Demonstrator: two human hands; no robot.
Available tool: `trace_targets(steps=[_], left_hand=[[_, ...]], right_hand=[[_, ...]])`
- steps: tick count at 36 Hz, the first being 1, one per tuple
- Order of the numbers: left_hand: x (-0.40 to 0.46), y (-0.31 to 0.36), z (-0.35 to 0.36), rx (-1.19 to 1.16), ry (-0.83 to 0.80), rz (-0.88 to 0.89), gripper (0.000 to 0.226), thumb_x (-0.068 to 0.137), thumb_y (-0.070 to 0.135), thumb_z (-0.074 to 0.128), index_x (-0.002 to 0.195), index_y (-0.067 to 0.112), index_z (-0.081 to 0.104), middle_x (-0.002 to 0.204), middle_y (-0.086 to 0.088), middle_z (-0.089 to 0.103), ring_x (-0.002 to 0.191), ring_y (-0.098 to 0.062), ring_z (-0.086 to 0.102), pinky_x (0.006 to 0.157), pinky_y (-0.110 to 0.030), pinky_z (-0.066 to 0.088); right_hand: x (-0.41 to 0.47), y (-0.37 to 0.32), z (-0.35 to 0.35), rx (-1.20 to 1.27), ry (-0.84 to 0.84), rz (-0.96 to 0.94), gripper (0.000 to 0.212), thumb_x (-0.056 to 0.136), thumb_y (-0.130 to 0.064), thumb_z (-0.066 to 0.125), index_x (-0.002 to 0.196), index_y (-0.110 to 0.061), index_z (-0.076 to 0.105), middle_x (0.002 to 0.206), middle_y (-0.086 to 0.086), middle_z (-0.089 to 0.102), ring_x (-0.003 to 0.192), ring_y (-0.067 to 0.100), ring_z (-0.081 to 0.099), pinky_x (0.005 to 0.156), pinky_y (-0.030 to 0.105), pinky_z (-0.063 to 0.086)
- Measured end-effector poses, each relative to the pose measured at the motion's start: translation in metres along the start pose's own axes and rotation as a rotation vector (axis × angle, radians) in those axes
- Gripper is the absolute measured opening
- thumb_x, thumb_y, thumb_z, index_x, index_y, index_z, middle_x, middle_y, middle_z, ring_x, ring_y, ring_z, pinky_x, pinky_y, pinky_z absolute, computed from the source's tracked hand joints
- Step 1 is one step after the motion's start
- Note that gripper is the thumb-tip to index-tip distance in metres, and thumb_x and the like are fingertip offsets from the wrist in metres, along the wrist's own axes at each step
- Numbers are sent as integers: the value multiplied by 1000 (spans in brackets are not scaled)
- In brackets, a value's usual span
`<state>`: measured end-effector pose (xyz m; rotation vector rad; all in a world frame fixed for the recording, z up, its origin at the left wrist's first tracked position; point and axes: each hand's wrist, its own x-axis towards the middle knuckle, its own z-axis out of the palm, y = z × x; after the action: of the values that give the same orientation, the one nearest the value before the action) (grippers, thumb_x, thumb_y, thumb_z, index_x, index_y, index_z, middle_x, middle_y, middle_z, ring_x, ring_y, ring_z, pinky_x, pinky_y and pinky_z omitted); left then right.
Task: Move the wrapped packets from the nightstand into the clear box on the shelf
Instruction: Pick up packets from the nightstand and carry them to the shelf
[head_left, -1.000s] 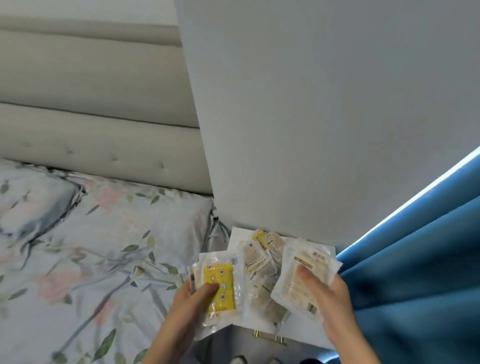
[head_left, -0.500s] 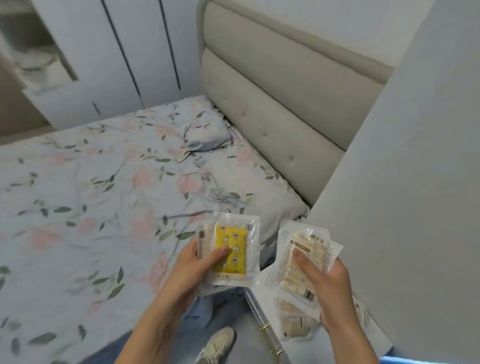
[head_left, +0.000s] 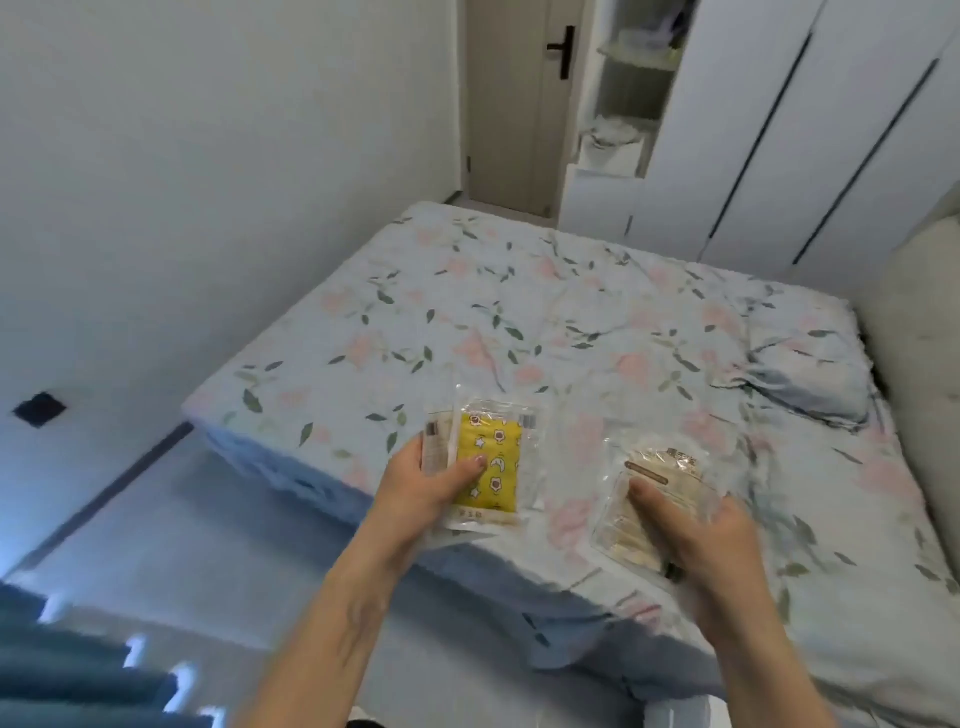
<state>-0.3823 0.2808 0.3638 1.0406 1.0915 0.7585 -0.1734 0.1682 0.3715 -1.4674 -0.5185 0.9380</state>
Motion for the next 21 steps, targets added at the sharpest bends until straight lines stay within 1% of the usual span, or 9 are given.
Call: trace_targets(steps=[2, 4, 6, 8, 11, 14, 15, 19, 21], left_hand=[[-1, 8, -45, -34, 75, 20, 28, 83, 10, 70, 110, 8, 63, 102, -11, 74, 94, -30, 71, 87, -45, 55], [-2, 16, -91, -69, 158, 37, 31, 81, 13, 71, 111, 8, 63, 101, -9, 74, 93, -28, 71, 85, -44, 56], [-2, 23, -137, -114, 236, 44, 32, 81, 14, 70, 111, 8, 63, 99, -8, 75, 90, -26, 72, 81, -40, 58], [-3, 31, -186, -152, 311, 52, 28, 80, 13, 70, 108, 9, 64, 96, -8, 75, 87, -25, 73, 75, -36, 60], [-5, 41, -258, -157, 419, 74, 20, 82, 14, 68, 102, 13, 66, 91, -5, 76, 82, -21, 74, 67, -32, 60], [-8, 50, -324, -158, 506, 79, 17, 83, 17, 68, 100, 17, 66, 90, -3, 76, 79, -20, 74, 65, -34, 58], [-9, 53, -344, -156, 523, 81, 16, 84, 17, 68, 99, 19, 67, 89, -2, 76, 79, -19, 74, 64, -34, 58], [-4, 67, -415, -176, 593, 101, 11, 84, 19, 67, 94, 24, 66, 84, 2, 76, 73, -16, 74, 53, -31, 56], [4, 71, -447, -196, 618, 106, 11, 84, 19, 67, 93, 24, 66, 84, 2, 76, 75, -17, 74, 55, -32, 56]], right_hand=[[8, -1, 46, -58, -72, -5, 30, 71, -17, 77, 98, -7, 70, 83, 8, 76, 72, 20, 73, 56, 24, 56], [15, 0, 95, -97, -137, -20, 31, 73, -17, 77, 101, -6, 69, 83, 9, 75, 68, 18, 72, 52, 21, 54], [20, 5, 147, -121, -202, -29, 29, 76, -16, 76, 102, -6, 68, 80, 7, 75, 63, 15, 70, 49, 20, 52], [22, 12, 202, -130, -258, -27, 25, 78, -15, 75, 101, -6, 68, 77, 5, 74, 60, 14, 68, 48, 22, 52], [21, 24, 281, -117, -352, -15, 22, 79, -13, 73, 100, -7, 69, 82, 8, 75, 66, 17, 70, 53, 26, 54], [16, 31, 351, -123, -431, -7, 21, 79, -13, 73, 99, -7, 69, 83, 7, 75, 69, 18, 71, 60, 31, 55], [15, 33, 372, -125, -451, -3, 22, 79, -13, 73, 100, -7, 69, 83, 6, 75, 69, 18, 71, 61, 31, 55], [17, 37, 449, -160, -530, -21, 24, 79, -11, 73, 102, -9, 68, 83, 4, 75, 70, 14, 72, 55, 22, 53], [23, 40, 485, -180, -556, -26, 24, 79, -11, 73, 102, -10, 68, 84, 4, 75, 70, 14, 72, 55, 21, 54]])
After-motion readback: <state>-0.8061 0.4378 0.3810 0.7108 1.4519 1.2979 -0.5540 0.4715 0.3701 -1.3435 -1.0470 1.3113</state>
